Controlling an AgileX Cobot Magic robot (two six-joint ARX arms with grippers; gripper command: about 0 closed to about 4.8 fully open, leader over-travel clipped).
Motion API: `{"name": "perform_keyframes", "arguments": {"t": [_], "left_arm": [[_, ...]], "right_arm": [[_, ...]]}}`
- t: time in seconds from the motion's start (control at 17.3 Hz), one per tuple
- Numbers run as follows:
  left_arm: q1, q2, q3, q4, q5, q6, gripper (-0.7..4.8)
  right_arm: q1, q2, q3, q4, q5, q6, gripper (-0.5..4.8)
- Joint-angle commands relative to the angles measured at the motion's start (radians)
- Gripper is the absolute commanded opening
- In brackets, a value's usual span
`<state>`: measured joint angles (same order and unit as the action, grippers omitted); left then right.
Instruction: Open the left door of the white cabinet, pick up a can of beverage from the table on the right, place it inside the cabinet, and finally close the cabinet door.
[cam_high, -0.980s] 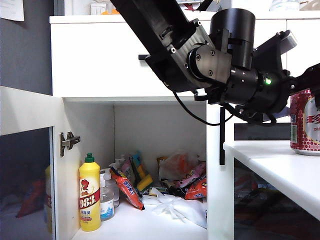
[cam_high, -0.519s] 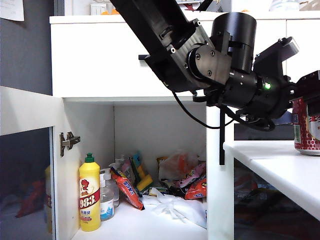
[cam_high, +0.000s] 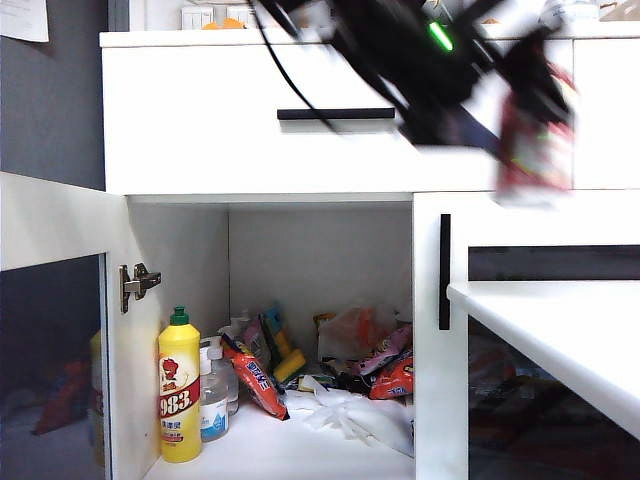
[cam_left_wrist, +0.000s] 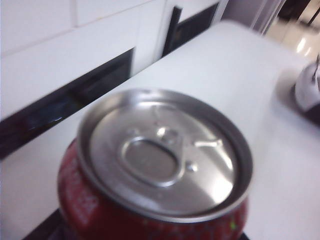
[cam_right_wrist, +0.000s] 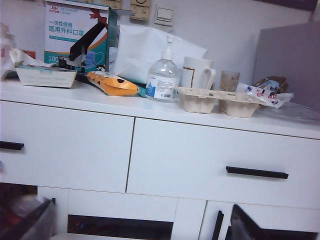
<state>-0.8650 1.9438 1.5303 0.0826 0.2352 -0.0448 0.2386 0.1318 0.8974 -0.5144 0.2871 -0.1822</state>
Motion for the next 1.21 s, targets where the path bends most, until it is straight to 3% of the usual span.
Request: {"name": "perform_keyframes", "arguments": {"t": [0.06,0.17,0.4,0.63,0.75,0.86,1.04,1.21], "left_arm": [[0.063,-0.161,0.007,-0.223,0.095,0.100,-0.06],[0.114,-0.237,-0.019,-0.362,0.176,0.117,-0.06],[0.191,-0.398,-0.216,-0.362,0.193,0.120,-0.06],[0.238,-0.416,-0.476,-0.046,0.148,0.112,-0.06],[0.241,-0.338,-0.574,0.231,0.069,0.076,-0.06],[0.251,-0.165,-0.586,0.474,-0.020,0.010,-0.05],[0.267,-0.005,-0.581,0.724,-0.099,-0.051,-0.05],[0.303,0.112,-0.518,0.795,-0.176,-0.098,-0.04]], "right_arm": [[0.002,0.002,-0.010,0.018,-0.002,0.031,4.79],[0.002,0.002,-0.034,0.026,-0.019,0.051,4.79],[0.002,0.004,-0.089,0.086,-0.036,0.079,4.79],[0.002,0.026,-0.101,0.097,-0.048,0.084,4.79],[0.003,0.043,-0.111,0.109,-0.062,0.106,4.79],[0.003,0.066,-0.148,0.148,-0.119,0.129,4.79],[0.003,0.084,-0.164,0.173,-0.129,0.130,4.79],[0.003,0.092,-0.164,0.175,-0.132,0.130,4.79]]}}
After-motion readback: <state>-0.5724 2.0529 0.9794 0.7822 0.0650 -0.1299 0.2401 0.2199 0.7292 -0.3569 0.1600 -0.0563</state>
